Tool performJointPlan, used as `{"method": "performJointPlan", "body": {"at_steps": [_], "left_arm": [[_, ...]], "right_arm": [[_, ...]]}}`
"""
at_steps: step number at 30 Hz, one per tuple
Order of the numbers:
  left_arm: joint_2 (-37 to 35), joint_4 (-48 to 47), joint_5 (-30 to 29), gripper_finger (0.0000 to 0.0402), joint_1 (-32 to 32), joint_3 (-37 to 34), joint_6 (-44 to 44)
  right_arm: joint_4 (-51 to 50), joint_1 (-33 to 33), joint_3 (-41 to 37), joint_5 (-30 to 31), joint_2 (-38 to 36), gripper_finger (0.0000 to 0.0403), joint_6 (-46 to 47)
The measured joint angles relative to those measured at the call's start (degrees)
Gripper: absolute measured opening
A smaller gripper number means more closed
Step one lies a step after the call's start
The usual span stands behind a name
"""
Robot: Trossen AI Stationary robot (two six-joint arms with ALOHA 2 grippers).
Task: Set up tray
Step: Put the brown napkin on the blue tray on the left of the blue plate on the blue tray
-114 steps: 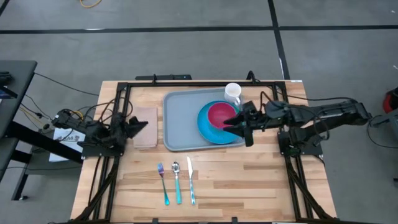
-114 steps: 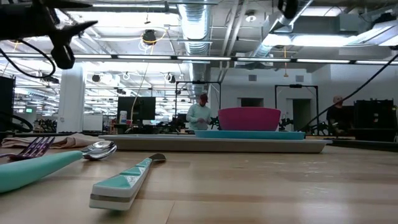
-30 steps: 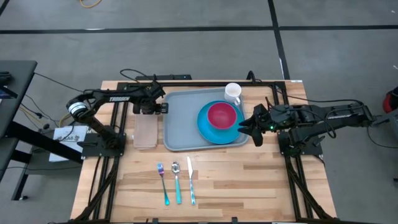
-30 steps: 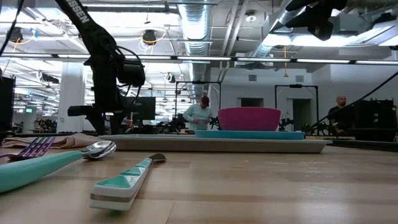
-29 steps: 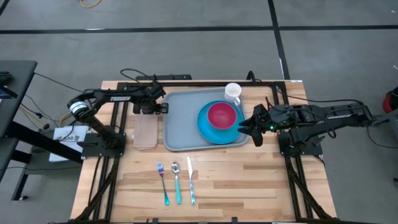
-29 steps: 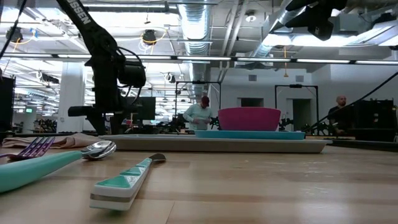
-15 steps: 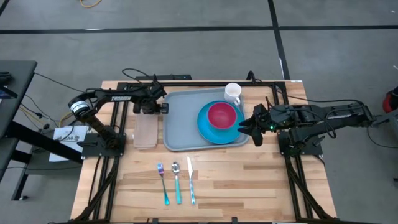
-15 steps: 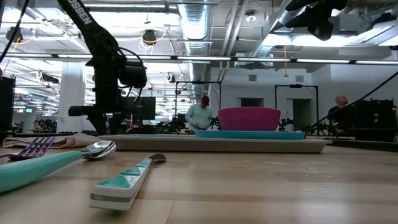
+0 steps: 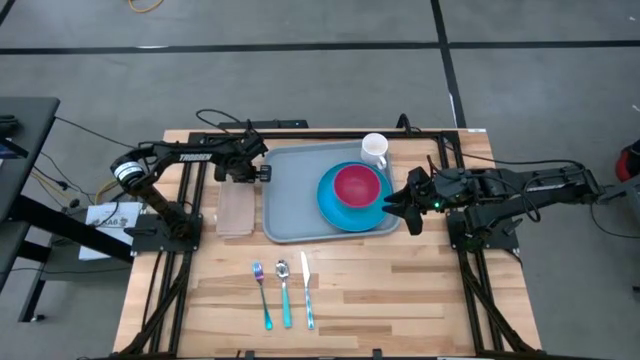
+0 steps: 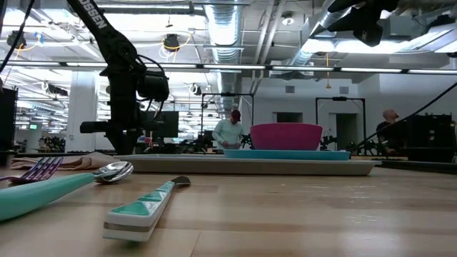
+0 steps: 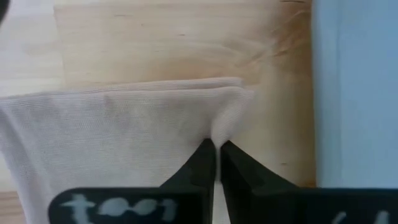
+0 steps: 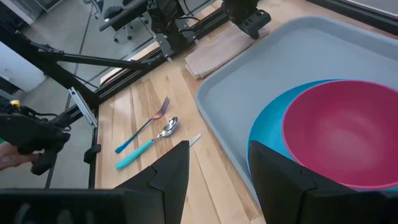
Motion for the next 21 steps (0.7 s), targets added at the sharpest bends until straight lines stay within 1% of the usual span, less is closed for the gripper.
{"method": "performJointPlan", "body": {"at_steps": [9,12,17,21], "left_arm": [[-5.0,-3.6,1.0,0.0001,0.0,1.4,2.3],[-7.5,-3.7,2.3,0.0,0.0,1.4,2.6],[-10.7,-0.1,5.5,0.0,-0.7,1.5,0.7],[-11.1,4.8,7.1,0.0,-1.8,1.5,-2.0]], "right_arm": [[0.0,-0.7,0.0,0.0,0.0,0.0155,0.0],[0.0,-1.4,0.0,0.0,0.0,0.0155,-0.2],[0.0,-2.2,0.0,-0.2,0.0,0.0155,-0.5],[0.0,-2.3,0.0,-0.2,0.0,0.0155,-0.6]]}}
